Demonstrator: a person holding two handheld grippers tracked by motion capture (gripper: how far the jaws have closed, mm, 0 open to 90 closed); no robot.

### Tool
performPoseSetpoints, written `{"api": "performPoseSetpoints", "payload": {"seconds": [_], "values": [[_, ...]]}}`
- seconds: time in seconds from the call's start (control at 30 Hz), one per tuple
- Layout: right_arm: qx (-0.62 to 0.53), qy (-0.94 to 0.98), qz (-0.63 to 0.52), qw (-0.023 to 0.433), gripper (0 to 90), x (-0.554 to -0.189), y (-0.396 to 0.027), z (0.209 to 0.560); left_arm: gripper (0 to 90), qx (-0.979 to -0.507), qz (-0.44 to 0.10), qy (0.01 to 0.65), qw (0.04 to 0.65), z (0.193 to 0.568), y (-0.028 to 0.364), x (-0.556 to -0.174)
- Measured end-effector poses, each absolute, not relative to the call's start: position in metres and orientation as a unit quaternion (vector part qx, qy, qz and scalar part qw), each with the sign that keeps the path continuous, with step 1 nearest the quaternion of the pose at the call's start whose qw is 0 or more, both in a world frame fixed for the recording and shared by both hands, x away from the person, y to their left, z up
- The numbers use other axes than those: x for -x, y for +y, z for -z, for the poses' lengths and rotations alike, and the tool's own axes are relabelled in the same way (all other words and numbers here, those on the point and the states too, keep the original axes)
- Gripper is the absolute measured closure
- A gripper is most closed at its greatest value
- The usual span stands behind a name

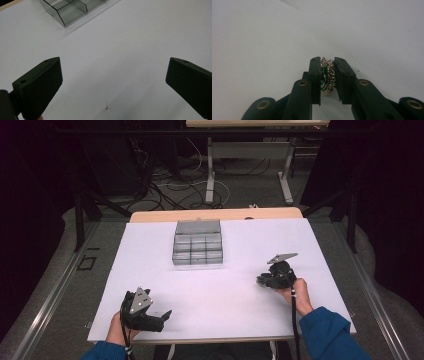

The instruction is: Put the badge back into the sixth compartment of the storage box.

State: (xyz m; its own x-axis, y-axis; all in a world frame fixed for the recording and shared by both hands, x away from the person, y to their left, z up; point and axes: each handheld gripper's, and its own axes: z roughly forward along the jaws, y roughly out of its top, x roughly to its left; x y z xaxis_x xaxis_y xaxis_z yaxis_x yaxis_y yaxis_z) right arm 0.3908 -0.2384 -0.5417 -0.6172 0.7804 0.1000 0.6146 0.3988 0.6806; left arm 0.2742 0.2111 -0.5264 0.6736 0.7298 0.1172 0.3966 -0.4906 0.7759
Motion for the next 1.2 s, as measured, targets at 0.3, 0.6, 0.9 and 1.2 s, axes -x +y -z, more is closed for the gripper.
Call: {"api": "performPoseSetpoints", "payload": {"seconds": [0.3, 0.6, 0.9, 1.2], "values": [[-0.399, 0.837, -0.352, 0.127, 81.6, -0.387, -0.232, 0.537, 0.6, -0.835, -0.221, 0.337, 0.375, 0.526, 0.212, -0.274], [-0.391, 0.844, -0.341, 0.135, 81.9, -0.385, -0.229, 0.535, 0.6, -0.834, -0.217, 0.339, 0.377, 0.526, 0.211, -0.274], [-0.397, 0.842, -0.341, 0.134, 82.0, -0.384, -0.229, 0.535, 0.6, -0.834, -0.217, 0.339, 0.377, 0.526, 0.211, -0.274], [-0.39, 0.841, -0.347, 0.144, 88.3, -0.383, -0.231, 0.53, 0.6, -0.835, -0.221, 0.336, 0.376, 0.526, 0.212, -0.274]]}}
